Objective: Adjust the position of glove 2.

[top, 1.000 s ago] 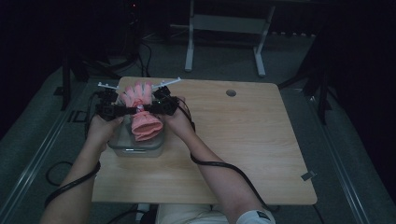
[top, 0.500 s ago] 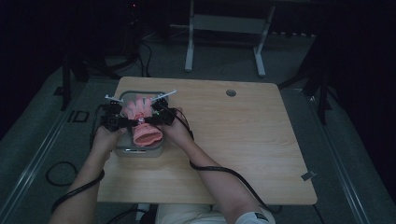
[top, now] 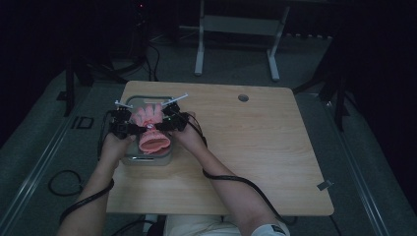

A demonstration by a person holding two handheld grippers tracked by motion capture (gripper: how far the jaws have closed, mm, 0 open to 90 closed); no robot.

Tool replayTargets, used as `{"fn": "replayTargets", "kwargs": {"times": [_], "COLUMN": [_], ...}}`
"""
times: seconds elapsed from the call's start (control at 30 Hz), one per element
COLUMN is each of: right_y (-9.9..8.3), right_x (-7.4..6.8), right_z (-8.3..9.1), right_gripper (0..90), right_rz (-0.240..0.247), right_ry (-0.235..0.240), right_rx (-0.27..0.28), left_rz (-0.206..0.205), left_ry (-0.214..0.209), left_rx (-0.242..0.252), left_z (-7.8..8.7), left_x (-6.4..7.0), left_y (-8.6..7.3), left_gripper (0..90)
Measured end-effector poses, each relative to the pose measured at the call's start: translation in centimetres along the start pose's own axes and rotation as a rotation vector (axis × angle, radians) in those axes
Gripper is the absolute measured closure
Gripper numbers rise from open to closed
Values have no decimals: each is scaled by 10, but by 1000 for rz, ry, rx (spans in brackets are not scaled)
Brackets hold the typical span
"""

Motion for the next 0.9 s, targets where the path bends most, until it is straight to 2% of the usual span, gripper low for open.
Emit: {"fn": "replayTargets", "kwargs": {"times": [0.17, 0.2, 0.27, 0.33, 0.37, 0.4, 0.47, 0.53, 0.57, 0.63, 0.73, 0.9], "right_y": [3, 3, 3, 3, 2, 0, 0, -1, -3, -3, -3, -4], "right_x": [3, 6, 9, 11, 12, 17, 18, 20, 22, 22, 22, 22], "right_z": [12, 18, 23, 26, 29, 35, 38, 40, 48, 52, 57, 60], "right_gripper": [531, 529, 522, 513, 512, 510, 510, 509, 497, 471, 429, 404], "right_rz": [22, 25, 17, 10, 1, -16, -21, -25, -22, -14, -10, 4], "right_ry": [-21, -22, -18, -7, 2, 11, 13, 14, 20, 36, 46, 50], "right_rx": [25, 43, 59, 68, 70, 82, 86, 92, 107, 118, 127, 114], "left_rz": [2, -1, -10, -10, -17, -21, -25, -32, -38, -28, -40, -49], "left_ry": [5, 10, 15, 16, 26, 41, 45, 54, 48, 35, 32, 20], "left_rx": [5, 10, 31, 35, 39, 50, 53, 71, 79, 99, 113, 150], "left_z": [0, 0, 2, 2, 2, 2, 2, 3, 4, 8, 14, 23], "left_x": [0, 1, 1, 1, 1, 1, 1, 1, 2, 3, 6, 9], "left_y": [2, 3, 4, 4, 4, 5, 5, 7, 8, 9, 11, 13], "left_gripper": [718, 662, 610, 601, 601, 561, 529, 529, 485, 485, 484, 428]}}
Point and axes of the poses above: each handheld gripper's, and its own axes: z roughly backward along the jaws, y roughly out of its top, x roughly to its right, the point moved 3 cm from there along -z, roughly forward along the jaws, and after that the axes turned 7 degrees about -y, right-handed, at the moved point
